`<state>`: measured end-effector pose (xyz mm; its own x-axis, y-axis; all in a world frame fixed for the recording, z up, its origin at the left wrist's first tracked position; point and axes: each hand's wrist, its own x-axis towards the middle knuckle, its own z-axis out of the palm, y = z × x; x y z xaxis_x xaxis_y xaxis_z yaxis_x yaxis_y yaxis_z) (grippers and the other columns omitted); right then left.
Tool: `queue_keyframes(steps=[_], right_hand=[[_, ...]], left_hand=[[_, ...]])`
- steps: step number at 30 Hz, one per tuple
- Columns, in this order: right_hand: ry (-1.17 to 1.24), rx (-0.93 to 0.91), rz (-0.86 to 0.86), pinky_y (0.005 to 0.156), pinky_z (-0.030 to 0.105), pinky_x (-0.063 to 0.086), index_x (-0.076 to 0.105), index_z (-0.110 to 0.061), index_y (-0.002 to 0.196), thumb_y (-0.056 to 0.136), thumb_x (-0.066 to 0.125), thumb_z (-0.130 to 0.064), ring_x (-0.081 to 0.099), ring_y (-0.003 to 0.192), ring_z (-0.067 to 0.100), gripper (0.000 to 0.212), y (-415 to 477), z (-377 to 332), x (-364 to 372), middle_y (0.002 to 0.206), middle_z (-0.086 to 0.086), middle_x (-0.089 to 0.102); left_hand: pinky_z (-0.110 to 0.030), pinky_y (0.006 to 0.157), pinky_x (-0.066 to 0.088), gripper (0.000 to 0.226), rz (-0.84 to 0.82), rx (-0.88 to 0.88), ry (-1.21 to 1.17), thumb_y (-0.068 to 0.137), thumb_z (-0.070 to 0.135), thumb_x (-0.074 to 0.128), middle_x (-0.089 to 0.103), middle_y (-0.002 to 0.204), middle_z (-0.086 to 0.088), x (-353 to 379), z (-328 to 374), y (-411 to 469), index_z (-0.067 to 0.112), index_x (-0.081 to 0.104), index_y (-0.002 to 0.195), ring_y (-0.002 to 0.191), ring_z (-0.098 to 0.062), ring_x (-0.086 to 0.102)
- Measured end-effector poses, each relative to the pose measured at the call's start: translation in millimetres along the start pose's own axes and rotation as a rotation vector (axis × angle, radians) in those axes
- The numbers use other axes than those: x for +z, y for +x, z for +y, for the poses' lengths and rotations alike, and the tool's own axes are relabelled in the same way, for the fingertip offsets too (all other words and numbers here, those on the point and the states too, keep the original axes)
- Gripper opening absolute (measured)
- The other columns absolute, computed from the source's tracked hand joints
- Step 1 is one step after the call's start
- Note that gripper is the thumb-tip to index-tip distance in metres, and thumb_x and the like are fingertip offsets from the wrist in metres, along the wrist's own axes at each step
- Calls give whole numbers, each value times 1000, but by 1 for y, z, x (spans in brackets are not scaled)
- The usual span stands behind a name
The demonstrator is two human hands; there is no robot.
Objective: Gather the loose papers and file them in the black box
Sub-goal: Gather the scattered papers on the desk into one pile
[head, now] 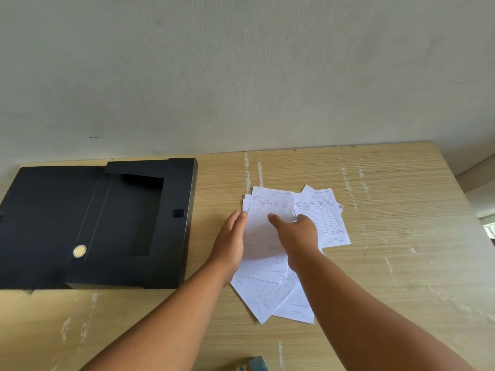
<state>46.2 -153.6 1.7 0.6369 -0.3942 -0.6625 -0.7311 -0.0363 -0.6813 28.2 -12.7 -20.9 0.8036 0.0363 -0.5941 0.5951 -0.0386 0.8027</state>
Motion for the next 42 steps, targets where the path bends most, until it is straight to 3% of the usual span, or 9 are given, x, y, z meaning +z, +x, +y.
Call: queue_keyframes(steps=[3,5,7,10,16,24,31,36,42], right_hand=[[122,41,-98,79,32,40,53,-16,121,82,84,-27,55,82,12,51,-2,-4,-10,97,-2,61],[122,50,-108,81,34,43,51,-16,98,77,87,-28,55,76,8,43,2,0,-5,86,-4,62],[19,42,-65,88,38,50,60,-10,96,63,88,-43,63,97,22,54,2,2,3,99,7,69],[-163,27,30,89,37,44,53,-12,136,69,82,-47,40,135,34,81,-4,4,16,137,9,51],[-14,59,32,86,47,59,49,-10,127,67,83,-38,63,107,34,74,-6,-3,18,120,10,61],[-28,-22,-45,78,36,57,64,-15,113,78,77,-29,69,96,24,41,-3,9,16,101,0,73],[-118,-133,-89,58,26,45,66,-16,103,91,45,-1,61,78,12,28,-7,14,16,91,-2,69],[0,-142,-123,61,27,47,68,-17,99,94,53,-2,62,80,16,22,-4,13,-10,91,0,70],[63,-159,68,57,28,44,67,-14,98,93,54,-3,60,75,19,17,14,13,-56,86,1,67]], left_hand=[[-49,123,34,91,-12,-12,-2,72,95,45,54,154,16,0,-7,5,45,48,148,143,-11,48],[-46,124,32,85,-3,8,19,77,87,42,53,154,16,0,-2,1,42,47,149,143,-9,47],[-43,125,30,84,1,28,49,81,80,39,51,156,15,1,1,-3,38,44,154,144,-8,45],[-38,122,32,70,-8,64,81,94,70,34,53,153,16,1,0,-4,36,46,153,141,-8,46],[-7,82,47,30,-30,2,22,110,50,29,66,113,26,-1,-4,-2,49,59,115,96,18,64],[-45,110,50,51,9,24,68,98,67,32,71,129,13,3,-10,-5,43,59,135,122,-10,65],[-31,83,54,26,98,6,71,109,45,38,72,107,11,-3,-4,-17,36,61,118,101,-9,68],[-50,111,48,85,144,-10,78,79,76,46,66,138,-2,-3,5,-12,23,51,145,127,-24,61],[-44,124,29,80,72,153,325,93,62,45,40,164,-4,28,24,-16,16,40,158,152,-21,35]])
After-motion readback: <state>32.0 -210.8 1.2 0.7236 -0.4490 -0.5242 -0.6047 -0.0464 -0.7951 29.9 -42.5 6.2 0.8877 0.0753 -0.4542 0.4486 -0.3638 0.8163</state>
